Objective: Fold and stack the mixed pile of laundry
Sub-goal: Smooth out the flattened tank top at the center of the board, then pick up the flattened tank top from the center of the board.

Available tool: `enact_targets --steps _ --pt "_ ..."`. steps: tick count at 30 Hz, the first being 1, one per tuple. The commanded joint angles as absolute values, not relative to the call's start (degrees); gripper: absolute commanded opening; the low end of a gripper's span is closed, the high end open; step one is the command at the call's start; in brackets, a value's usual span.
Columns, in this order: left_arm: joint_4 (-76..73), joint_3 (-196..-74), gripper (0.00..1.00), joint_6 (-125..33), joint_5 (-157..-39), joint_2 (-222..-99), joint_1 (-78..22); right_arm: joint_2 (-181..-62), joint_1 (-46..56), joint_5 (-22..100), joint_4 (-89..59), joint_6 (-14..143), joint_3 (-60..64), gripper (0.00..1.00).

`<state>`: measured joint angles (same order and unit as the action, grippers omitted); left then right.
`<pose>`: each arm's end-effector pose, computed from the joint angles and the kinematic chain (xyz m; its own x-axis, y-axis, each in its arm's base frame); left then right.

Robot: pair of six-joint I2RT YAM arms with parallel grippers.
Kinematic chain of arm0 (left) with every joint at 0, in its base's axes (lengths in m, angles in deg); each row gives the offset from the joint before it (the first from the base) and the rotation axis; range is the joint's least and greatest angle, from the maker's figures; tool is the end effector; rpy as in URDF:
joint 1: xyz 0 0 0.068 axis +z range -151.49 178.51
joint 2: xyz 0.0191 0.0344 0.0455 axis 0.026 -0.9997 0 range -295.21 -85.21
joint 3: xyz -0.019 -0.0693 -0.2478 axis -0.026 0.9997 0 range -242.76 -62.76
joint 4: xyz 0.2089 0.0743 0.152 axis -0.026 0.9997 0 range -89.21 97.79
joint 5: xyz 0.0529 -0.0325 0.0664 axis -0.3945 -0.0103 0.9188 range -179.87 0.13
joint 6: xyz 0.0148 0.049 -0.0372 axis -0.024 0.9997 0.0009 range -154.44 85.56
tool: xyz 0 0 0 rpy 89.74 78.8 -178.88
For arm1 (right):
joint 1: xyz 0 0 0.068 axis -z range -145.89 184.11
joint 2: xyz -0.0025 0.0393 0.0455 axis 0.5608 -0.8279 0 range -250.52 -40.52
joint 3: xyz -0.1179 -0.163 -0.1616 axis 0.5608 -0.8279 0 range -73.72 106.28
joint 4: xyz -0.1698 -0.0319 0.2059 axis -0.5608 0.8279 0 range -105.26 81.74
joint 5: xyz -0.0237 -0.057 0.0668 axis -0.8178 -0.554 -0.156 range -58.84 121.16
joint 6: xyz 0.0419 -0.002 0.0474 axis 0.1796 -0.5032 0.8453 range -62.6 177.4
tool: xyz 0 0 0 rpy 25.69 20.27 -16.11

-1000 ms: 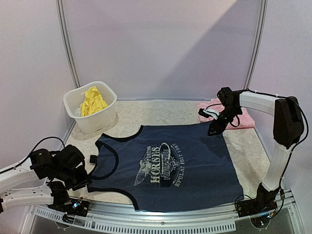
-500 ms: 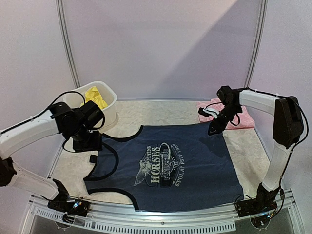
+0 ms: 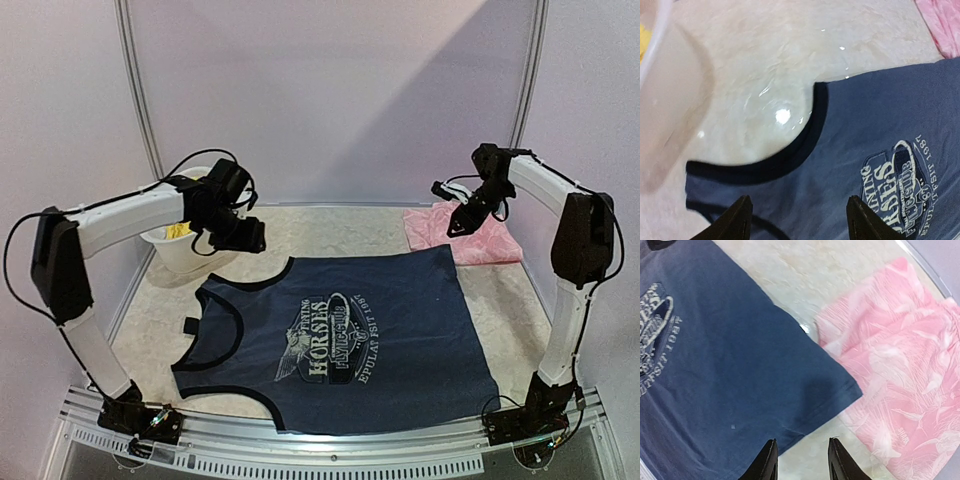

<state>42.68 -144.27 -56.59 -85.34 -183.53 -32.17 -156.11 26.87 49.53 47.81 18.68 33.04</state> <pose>0.3279 -0.1900 0.2392 -0.8590 0.0728 -0.5067 0.1614 0.9778 -0.1333 0.4184 0.0686 0.2440 -0.6001 -0.6746 -0.4298 -0.7590 0.6499 0.0396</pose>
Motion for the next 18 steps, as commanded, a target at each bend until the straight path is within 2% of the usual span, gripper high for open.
enact_targets --steps 1,9,18 --pt "39.3 -154.0 0.67 -44.6 -94.4 -194.2 -31.4 -162.9 28.1 47.7 53.3 15.9 37.4 0.37" --pt "46.8 -175.4 0.70 -41.9 -96.5 -212.9 -30.7 -169.8 28.5 47.1 51.9 17.1 42.0 0.39" --pt "47.7 -181.5 0.72 -43.6 -97.3 -219.2 -28.9 -174.6 28.9 46.1 50.5 18.1 45.7 0.40"
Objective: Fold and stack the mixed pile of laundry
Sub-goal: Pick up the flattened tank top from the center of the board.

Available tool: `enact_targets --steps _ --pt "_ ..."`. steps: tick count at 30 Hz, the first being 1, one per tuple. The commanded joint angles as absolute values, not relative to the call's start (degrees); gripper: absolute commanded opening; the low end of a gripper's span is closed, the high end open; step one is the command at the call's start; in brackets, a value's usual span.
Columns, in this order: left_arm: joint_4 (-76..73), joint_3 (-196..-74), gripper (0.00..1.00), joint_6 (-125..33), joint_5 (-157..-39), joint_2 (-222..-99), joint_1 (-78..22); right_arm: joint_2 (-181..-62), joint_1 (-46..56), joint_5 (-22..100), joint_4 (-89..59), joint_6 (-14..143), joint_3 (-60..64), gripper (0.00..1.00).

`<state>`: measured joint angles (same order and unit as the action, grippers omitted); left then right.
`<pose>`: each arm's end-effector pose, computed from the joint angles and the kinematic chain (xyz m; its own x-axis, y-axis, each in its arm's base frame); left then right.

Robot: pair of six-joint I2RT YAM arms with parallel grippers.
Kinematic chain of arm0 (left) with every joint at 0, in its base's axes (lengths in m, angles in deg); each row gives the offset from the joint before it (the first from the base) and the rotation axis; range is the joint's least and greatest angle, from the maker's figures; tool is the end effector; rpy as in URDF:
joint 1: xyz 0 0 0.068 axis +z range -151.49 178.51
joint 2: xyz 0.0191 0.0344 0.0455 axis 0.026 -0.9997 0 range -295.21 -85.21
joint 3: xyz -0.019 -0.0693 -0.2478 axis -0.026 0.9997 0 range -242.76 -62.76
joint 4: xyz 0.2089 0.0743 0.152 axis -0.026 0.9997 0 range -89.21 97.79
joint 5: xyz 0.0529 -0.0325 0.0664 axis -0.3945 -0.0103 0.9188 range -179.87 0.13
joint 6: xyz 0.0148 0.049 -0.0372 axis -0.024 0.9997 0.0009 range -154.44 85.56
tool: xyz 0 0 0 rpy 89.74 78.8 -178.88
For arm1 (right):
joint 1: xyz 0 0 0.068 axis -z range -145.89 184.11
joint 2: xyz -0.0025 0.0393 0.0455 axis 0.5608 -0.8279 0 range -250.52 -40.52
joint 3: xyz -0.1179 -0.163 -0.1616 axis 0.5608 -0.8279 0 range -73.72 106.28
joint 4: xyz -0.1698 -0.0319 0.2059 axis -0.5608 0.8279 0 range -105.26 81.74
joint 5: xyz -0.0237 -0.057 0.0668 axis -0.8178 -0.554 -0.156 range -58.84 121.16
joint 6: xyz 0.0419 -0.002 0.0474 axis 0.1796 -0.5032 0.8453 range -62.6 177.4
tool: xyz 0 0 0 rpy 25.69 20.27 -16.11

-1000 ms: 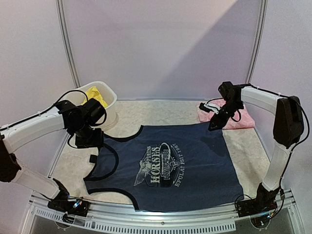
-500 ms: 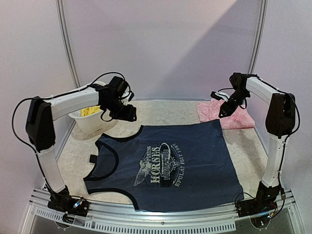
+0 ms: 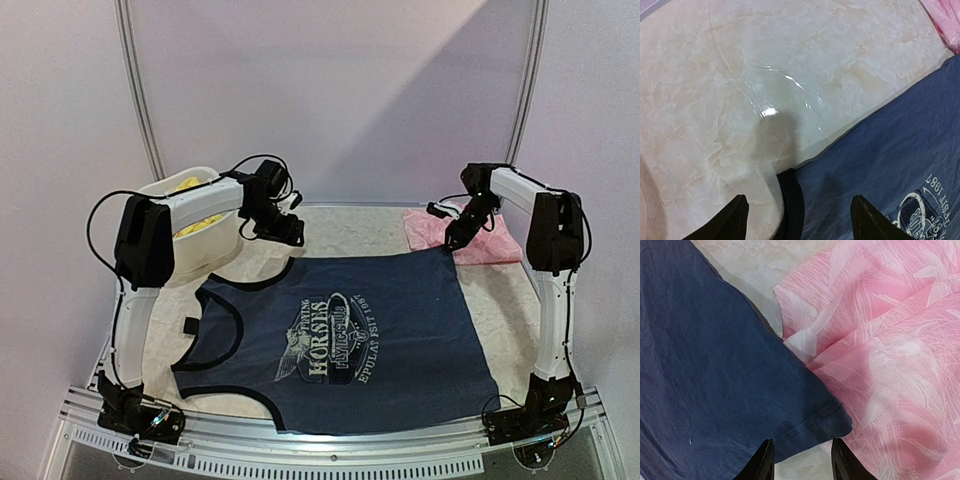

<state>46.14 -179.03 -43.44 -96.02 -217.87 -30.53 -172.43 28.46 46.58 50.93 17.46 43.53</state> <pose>0.4398 -0.2500 0.1748 -0.8430 0.2903 -0.4530 0.4001 0.9011 -0.1672 0.4615 0.0587 0.1733 -0.6653 -0.6877 -0.2905 -0.7358 0.6699 0.0994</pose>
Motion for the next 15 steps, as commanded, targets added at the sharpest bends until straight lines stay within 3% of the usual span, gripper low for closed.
enact_targets --steps 1,4,5,6,15 --pt "47.9 -182.1 0.72 -44.1 -97.7 -219.7 -28.6 -175.0 29.0 46.3 50.6 18.2 46.2 0.40" --pt "48.1 -182.9 0.77 -45.1 -99.0 -221.2 -27.5 -176.7 29.5 47.8 50.9 18.4 47.4 0.41" --pt "48.1 -183.0 0.97 -45.0 -99.5 -221.6 -27.3 -177.0 29.7 48.8 51.0 18.3 47.6 0.41" --pt "48.2 -183.1 0.99 -44.9 -99.8 -222.0 -27.1 -177.2 29.9 49.6 51.1 17.9 47.5 0.41" --pt "46.6 -181.6 0.99 -46.1 -100.6 -223.3 -25.2 -179.0 30.2 51.6 49.9 17.8 48.9 0.41"
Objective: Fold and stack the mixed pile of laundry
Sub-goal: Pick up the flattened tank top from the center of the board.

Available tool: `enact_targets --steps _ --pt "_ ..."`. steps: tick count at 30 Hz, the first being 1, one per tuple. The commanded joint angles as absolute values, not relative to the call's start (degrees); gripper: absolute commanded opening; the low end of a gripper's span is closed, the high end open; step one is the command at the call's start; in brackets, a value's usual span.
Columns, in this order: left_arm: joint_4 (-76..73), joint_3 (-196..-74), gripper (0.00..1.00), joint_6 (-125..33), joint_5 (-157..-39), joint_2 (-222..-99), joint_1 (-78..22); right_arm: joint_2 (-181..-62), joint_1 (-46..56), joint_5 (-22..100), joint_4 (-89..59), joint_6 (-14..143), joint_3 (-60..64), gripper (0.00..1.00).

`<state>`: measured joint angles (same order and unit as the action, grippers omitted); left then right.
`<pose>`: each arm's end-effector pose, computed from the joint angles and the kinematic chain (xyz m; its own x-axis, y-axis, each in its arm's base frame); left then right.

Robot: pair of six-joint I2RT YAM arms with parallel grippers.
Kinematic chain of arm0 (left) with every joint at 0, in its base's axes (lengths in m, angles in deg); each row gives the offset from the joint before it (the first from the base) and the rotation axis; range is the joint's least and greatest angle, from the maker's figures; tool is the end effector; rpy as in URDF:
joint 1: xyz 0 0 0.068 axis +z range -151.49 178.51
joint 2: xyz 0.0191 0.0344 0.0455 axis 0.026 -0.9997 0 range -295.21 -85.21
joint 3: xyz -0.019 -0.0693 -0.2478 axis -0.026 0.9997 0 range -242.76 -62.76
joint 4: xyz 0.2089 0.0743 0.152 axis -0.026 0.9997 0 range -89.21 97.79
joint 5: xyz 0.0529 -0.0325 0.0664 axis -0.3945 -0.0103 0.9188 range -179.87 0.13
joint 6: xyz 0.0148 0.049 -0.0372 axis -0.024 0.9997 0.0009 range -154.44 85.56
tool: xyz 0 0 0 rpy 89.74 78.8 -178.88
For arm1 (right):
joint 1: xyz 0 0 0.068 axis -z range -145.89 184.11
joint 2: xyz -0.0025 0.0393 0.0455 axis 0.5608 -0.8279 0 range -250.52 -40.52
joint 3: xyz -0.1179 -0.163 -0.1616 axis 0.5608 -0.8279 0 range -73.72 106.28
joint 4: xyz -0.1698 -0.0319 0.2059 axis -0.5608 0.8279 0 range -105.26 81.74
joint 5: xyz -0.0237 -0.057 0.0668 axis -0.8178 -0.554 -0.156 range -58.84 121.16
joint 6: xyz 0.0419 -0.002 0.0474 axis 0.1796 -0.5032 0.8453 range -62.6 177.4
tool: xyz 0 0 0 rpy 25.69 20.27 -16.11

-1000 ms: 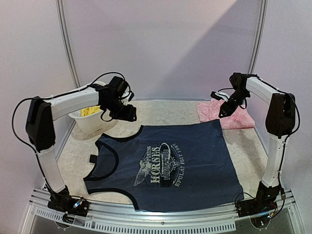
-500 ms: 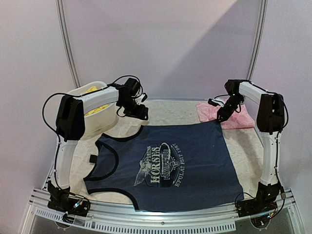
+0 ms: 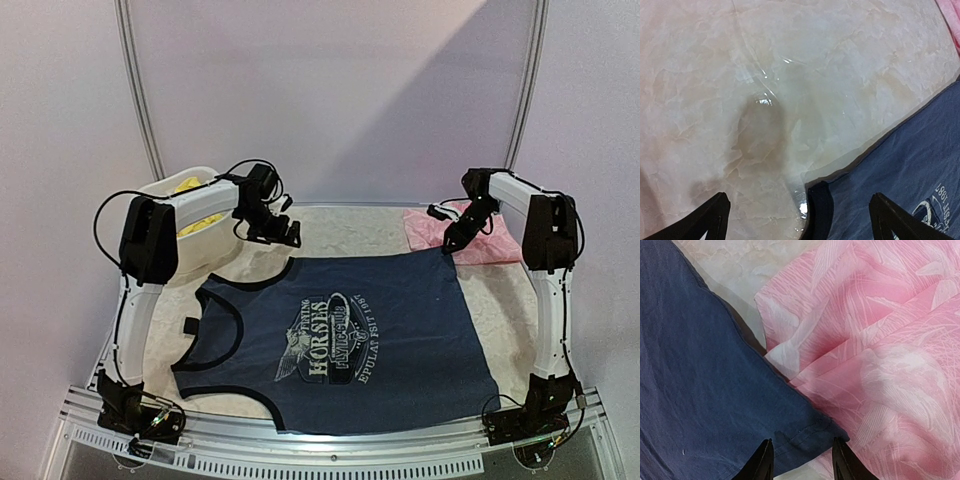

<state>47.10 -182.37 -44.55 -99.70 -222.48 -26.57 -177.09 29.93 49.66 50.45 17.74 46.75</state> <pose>0.4632 -0.2258 0.1531 -0.8864 0.2240 -0.4052 0.3352 0.9141 -0.2280 0.4748 0.0502 0.1531 -0.6871 -0.6571 -0.3101 -0.7180 0.6795 0.1511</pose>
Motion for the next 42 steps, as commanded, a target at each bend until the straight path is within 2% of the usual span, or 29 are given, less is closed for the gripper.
enact_targets --steps 1,4,15,20,24,30,33,37,42 --pt "46.0 -181.3 0.99 -47.1 -100.8 -223.2 -24.8 -179.2 30.2 51.9 50.0 17.8 49.1 0.40" --pt "45.0 -181.1 0.99 -48.1 -101.6 -223.2 -24.4 -179.1 30.2 52.6 49.6 17.9 49.2 0.39" --pt "44.5 -181.2 1.00 -51.5 -102.7 -224.7 -24.1 -181.1 30.8 51.4 47.4 21.3 51.9 0.48" --pt "44.6 -181.3 1.00 -51.9 -105.4 -225.2 -24.0 -181.3 30.9 53.0 49.3 20.7 52.0 0.46" --pt "45.2 -181.3 0.97 -51.8 -106.6 -225.2 -23.9 -181.3 31.0 54.4 51.5 19.9 52.0 0.41" --pt "45.4 -181.3 0.92 -52.2 -107.3 -225.2 -23.8 -180.6 31.1 55.5 52.5 20.0 51.9 0.24" --pt "45.4 -181.3 0.91 -52.2 -107.5 -225.3 -23.7 -179.6 31.0 55.5 53.2 20.2 51.8 0.20" --pt "45.3 -181.3 0.91 -52.0 -107.5 -225.5 -23.5 -178.6 31.0 55.3 53.6 20.0 51.5 0.02" --pt "45.4 -181.3 0.90 -51.1 -106.6 -225.3 -23.4 -177.6 31.0 54.9 53.1 20.7 50.9 0.00"
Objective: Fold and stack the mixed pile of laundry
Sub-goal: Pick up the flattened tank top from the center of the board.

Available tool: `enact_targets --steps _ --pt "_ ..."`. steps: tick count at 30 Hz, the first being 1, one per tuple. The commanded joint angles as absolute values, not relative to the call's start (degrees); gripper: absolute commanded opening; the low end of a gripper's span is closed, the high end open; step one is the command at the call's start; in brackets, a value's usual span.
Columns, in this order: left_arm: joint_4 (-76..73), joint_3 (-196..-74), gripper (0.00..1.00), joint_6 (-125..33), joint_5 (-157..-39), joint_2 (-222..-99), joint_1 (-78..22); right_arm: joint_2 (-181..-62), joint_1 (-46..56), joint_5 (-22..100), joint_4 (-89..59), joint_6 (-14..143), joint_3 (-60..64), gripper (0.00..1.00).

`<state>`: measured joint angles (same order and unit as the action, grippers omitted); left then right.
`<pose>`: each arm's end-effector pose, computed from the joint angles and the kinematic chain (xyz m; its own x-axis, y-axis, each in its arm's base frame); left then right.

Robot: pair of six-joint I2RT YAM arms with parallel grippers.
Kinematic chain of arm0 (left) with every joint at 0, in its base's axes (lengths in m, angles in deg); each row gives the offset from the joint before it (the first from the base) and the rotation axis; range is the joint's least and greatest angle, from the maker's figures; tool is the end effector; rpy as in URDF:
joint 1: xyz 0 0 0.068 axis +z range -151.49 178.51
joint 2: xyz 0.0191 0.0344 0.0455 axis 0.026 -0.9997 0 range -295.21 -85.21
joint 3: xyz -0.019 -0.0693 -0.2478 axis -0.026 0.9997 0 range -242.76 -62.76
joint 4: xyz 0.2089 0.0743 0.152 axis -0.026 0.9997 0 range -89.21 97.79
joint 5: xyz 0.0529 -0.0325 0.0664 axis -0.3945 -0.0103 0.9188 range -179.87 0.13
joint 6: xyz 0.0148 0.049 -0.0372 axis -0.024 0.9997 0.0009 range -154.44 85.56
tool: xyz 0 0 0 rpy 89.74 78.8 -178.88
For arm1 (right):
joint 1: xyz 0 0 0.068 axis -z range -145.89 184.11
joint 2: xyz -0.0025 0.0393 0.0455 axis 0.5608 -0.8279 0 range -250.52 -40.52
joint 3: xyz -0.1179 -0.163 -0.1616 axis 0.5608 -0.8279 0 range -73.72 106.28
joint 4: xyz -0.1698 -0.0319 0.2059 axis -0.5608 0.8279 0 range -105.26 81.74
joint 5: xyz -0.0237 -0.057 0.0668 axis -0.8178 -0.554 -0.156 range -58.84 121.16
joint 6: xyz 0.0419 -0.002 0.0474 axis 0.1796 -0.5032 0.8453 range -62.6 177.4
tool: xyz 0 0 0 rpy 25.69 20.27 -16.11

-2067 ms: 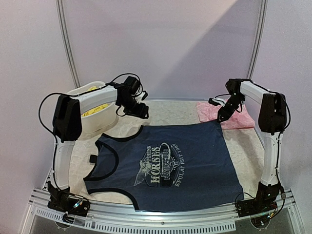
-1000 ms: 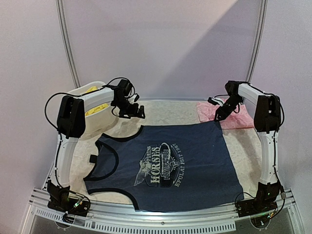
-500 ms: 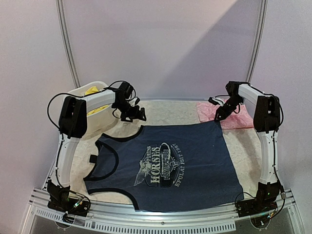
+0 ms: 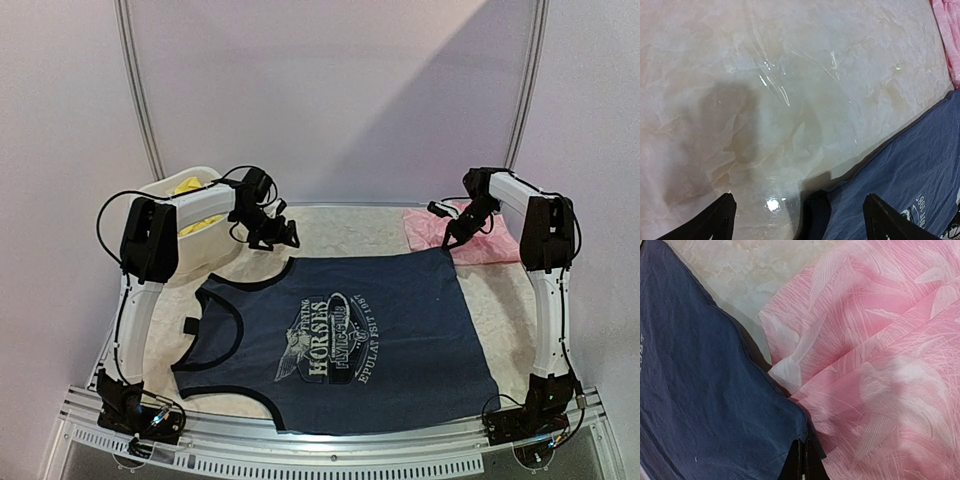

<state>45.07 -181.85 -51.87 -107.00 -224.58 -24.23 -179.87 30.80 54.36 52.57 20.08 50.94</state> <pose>0.4726 -0.2135 0.1352 -0.9402 0.0838 -0.3303 0.2144 0.8988 -0.3824 0.4819 0.0471 0.1517 -0.7240 -0.6000 -0.3403 -0.6830 0.6926 0.2319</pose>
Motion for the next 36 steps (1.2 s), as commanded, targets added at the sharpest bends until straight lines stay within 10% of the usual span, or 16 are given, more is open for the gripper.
enact_targets --steps 1,36 --pt "45.5 -181.5 0.90 -51.0 -106.3 -225.3 -23.4 -177.3 31.0 55.0 52.9 20.8 50.8 0.00" --pt "45.9 -183.9 0.34 -47.1 -119.0 -230.0 -24.7 -175.7 31.0 55.1 53.0 21.2 49.2 0.00"
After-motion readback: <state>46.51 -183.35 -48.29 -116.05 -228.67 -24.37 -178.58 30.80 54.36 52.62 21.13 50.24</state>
